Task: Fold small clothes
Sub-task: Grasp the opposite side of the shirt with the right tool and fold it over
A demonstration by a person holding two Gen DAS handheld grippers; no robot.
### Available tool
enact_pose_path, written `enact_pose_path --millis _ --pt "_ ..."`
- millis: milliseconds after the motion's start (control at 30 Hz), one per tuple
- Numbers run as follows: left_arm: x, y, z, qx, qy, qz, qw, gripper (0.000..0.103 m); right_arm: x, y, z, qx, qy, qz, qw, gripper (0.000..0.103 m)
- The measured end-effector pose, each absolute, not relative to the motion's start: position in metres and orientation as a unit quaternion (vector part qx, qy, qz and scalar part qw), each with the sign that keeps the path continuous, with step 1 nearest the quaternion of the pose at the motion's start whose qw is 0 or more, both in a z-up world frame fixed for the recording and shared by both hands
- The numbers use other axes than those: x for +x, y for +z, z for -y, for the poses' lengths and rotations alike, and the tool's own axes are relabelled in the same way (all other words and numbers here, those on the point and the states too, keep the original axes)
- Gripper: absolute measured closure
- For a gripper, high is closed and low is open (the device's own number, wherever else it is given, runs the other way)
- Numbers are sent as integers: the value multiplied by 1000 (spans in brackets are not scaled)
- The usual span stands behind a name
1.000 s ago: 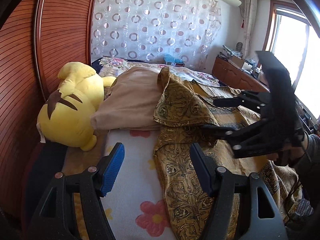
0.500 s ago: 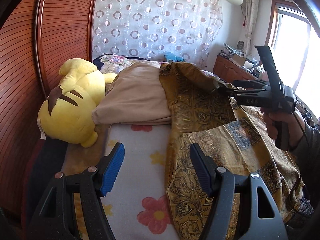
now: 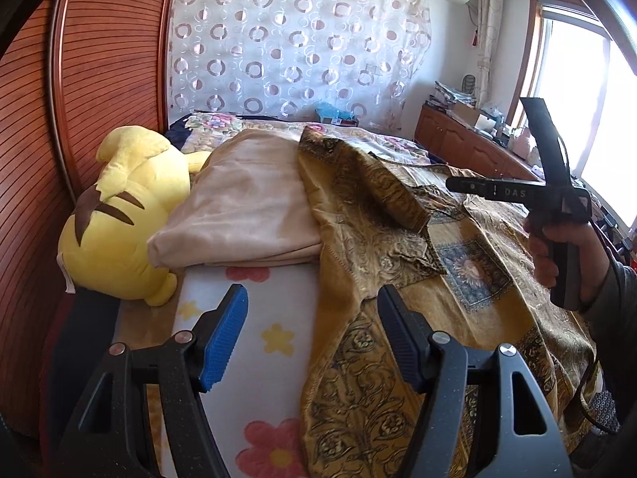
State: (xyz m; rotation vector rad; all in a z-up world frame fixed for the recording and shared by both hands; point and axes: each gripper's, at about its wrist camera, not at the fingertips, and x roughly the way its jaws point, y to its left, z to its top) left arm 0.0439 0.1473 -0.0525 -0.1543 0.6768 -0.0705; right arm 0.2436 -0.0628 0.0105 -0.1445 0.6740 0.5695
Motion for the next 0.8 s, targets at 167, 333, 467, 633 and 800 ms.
enact_pose_path --millis 167,333,467,633,800 --pt "54 -49 -139 -66 -39 -331 941 34 227 8 71 -77 294 -303 903 26" --pt "57 -48 -137 -72 -41 -327 941 34 206 4 56 -87 348 -295 886 26" --pt "56 -50 -137 -73 -43 -329 940 34 198 -7 32 -114 397 -302 859 47" --pt "55 -52 -138 -75 -40 -331 940 34 210 -24 10 -183 393 -318 843 95" --pt "54 -53 -139 -76 -41 -330 940 34 242 -11 18 -193 346 -305 866 96"
